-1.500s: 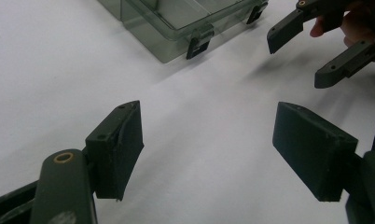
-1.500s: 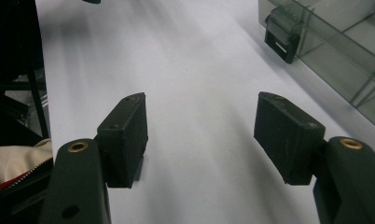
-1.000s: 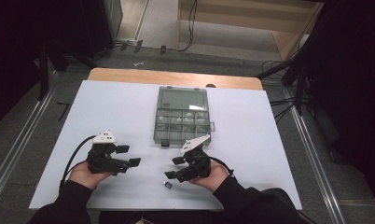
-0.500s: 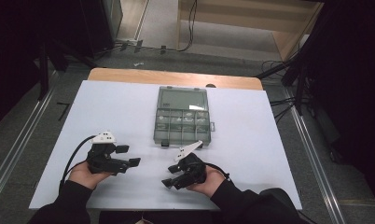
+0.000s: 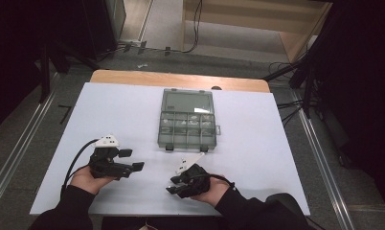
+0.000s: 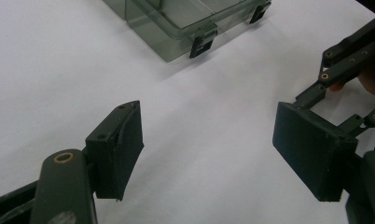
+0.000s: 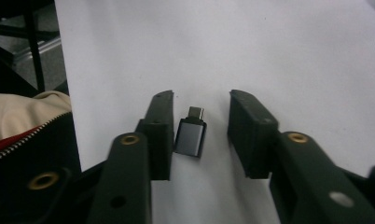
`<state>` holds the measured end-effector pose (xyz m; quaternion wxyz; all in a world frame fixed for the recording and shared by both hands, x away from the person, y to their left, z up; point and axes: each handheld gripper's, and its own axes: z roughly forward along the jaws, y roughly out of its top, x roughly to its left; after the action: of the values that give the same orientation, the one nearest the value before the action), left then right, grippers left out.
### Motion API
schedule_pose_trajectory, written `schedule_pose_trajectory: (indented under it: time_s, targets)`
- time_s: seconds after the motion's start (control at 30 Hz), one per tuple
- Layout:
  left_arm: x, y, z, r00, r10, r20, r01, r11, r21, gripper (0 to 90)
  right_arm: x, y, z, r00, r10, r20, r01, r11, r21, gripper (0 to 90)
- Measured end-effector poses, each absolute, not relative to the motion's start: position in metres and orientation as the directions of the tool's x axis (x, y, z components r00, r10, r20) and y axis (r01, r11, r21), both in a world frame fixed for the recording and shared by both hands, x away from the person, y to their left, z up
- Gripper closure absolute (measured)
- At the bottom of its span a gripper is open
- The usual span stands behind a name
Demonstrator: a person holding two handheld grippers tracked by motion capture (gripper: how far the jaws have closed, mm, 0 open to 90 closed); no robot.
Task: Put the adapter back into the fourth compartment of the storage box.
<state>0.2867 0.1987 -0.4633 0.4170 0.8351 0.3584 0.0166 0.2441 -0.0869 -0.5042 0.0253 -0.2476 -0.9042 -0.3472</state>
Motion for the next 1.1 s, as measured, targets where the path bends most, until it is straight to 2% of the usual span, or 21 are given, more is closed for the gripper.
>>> schedule_pose_trajectory:
  time_s: [0.13, 0.2, 0.5, 0.7, 1.1]
  targets:
    - [0.287, 0.199, -0.464, 0.741, 0.614, -0.272, 0.586, -0.395, 0.707, 25.1, 0.243, -0.086, -0.504, -0.884, 0.425, 0.196, 0.449, 0.653, 0.61, 71.6]
    - [0.287, 0.199, -0.463, 0.741, 0.614, -0.27, 0.586, -0.397, 0.707, 25.1, 0.244, -0.086, -0.504, -0.888, 0.417, 0.191, 0.441, 0.659, 0.61, 73.4]
    - [0.287, 0.198, -0.463, 0.743, 0.611, -0.273, 0.584, -0.394, 0.71, 25.1, 0.25, -0.087, -0.501, -0.894, 0.396, 0.209, 0.435, 0.66, 0.612, 74.0]
    - [0.289, 0.196, -0.463, 0.749, 0.603, -0.274, 0.581, -0.398, 0.71, 25.1, 0.257, -0.094, -0.497, -0.867, 0.417, 0.271, 0.489, 0.615, 0.619, 74.0]
    - [0.297, 0.186, -0.463, 0.771, 0.577, -0.27, 0.565, -0.425, 0.708, 25.1, 0.265, -0.114, -0.491, -0.827, 0.468, 0.312, 0.549, 0.553, 0.627, 73.9]
